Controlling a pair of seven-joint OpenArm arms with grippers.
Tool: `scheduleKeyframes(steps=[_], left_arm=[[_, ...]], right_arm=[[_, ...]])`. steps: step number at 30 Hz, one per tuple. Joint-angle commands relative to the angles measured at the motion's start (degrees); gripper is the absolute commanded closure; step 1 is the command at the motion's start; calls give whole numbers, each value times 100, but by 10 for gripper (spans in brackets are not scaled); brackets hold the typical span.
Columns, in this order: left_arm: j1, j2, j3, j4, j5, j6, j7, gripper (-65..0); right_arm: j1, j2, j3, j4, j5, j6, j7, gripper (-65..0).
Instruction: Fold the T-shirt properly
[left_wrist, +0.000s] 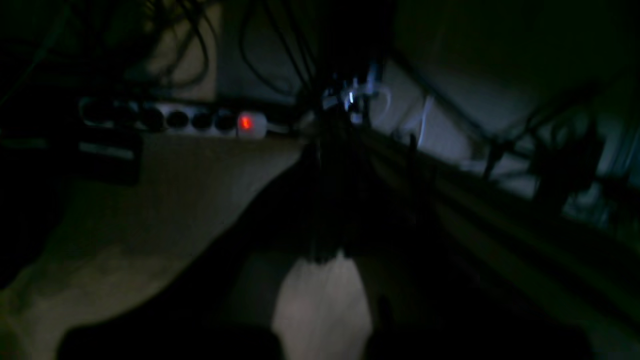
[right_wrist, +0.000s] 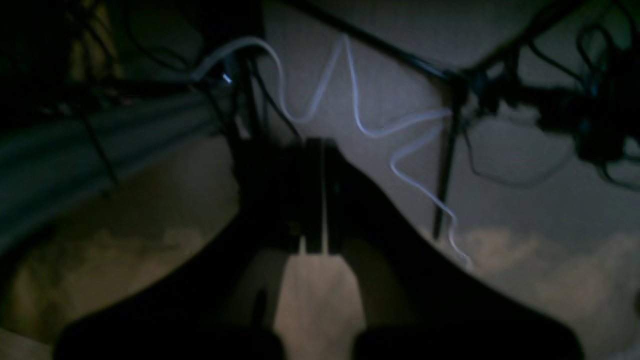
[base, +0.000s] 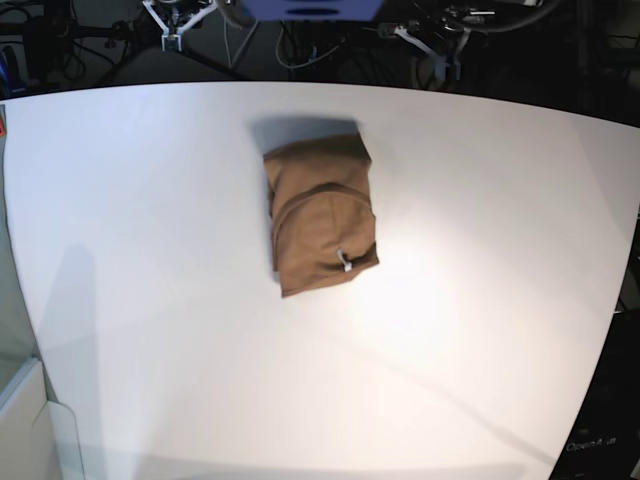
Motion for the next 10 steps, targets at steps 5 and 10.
scheduleKeyframes(steps=[5, 10], left_arm=[[37, 50, -27, 159, 16, -13, 9, -19], [37, 50, -9, 159, 25, -13, 0, -20]], right_arm=[[2, 69, 1, 15, 46, -24, 89, -9], [10, 69, -17, -11, 38, -24, 89, -9]])
